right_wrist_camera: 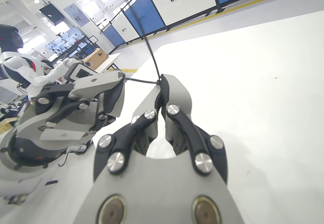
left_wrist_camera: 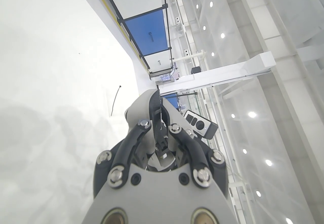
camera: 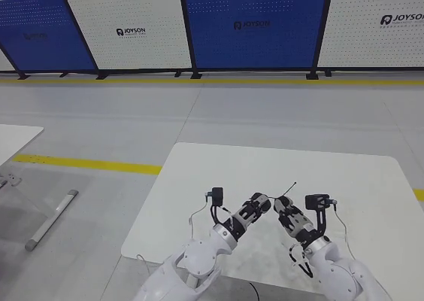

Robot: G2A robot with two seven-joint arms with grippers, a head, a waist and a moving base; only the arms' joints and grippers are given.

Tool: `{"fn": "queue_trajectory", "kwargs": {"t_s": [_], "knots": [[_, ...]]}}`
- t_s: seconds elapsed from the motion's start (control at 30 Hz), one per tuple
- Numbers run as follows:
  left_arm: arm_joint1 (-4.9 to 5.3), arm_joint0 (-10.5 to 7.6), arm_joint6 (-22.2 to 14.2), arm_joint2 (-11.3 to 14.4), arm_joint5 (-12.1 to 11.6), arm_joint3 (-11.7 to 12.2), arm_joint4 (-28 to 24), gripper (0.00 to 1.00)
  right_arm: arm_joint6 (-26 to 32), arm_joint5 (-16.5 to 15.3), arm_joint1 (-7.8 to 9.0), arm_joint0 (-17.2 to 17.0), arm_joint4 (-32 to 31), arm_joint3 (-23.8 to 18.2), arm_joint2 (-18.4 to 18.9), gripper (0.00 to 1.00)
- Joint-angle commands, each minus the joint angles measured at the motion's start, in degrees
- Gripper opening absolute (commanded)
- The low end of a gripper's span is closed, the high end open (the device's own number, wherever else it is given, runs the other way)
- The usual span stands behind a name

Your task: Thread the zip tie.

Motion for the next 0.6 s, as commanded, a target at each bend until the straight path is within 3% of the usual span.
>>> {"fn": "queue_trajectory", "kwargs": {"t_s": [0.0, 0.57], "knots": [[0.01, 0.17, -0.07, 0.05, -0.56, -0.32, 0.15, 0.00, 0.36, 0.11, 0.01, 0.05, -0.21, 0.07, -0.12, 0.00], [0.22, 1.57, -0.49, -0.37, -2.73, -2.79, 0.94, 0.00, 2.09, 0.24, -0.02, 0.81, -1.48, 1.42, -1.17, 0.00]]}}
